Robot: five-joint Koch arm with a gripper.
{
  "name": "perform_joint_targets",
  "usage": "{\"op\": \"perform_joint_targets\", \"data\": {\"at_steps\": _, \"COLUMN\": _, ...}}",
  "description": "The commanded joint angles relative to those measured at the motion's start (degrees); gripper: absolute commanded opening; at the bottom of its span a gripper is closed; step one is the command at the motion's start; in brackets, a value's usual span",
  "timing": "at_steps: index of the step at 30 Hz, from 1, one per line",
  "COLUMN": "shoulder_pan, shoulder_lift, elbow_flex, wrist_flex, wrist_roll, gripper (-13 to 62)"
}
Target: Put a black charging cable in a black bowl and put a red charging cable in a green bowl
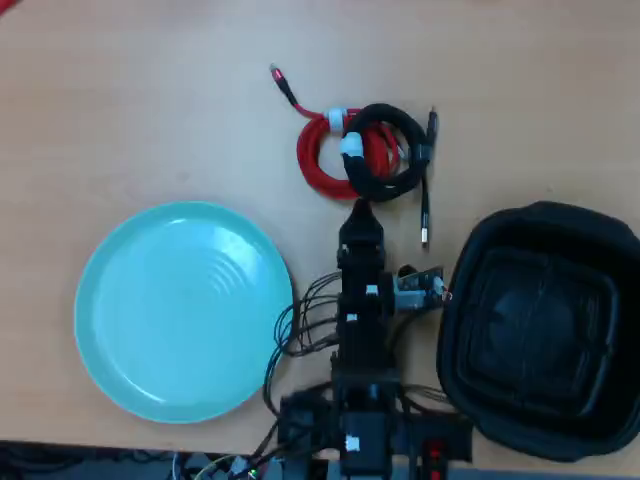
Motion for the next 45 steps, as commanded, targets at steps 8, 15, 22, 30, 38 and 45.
{"op": "perform_joint_targets", "data": {"at_steps": 8, "shoulder_pan": -0.26, "shoulder_lift": 0.88, "elbow_flex": -1.85, "wrist_flex": 10.99, "wrist_roll": -0.88, "gripper": 27.7}}
{"op": "perform_joint_targets", "data": {"at_steps": 15, "shoulder_pan": -0.26, "shoulder_lift": 0.97, "elbow_flex": -1.76, "wrist_flex": 10.72, "wrist_roll": -0.79, "gripper": 27.7}}
{"op": "perform_joint_targets", "data": {"at_steps": 22, "shoulder_pan": -0.18, "shoulder_lift": 1.05, "elbow_flex": -1.85, "wrist_flex": 10.72, "wrist_roll": -0.79, "gripper": 27.7}}
{"op": "perform_joint_targets", "data": {"at_steps": 30, "shoulder_pan": -0.26, "shoulder_lift": 1.05, "elbow_flex": -2.02, "wrist_flex": 10.72, "wrist_roll": -0.44, "gripper": 27.6}}
{"op": "perform_joint_targets", "data": {"at_steps": 38, "shoulder_pan": -0.18, "shoulder_lift": 1.05, "elbow_flex": -2.02, "wrist_flex": 10.99, "wrist_roll": -0.35, "gripper": 27.7}}
{"op": "perform_joint_targets", "data": {"at_steps": 45, "shoulder_pan": -0.26, "shoulder_lift": 2.81, "elbow_flex": -3.34, "wrist_flex": 14.33, "wrist_roll": -0.26, "gripper": 27.7}}
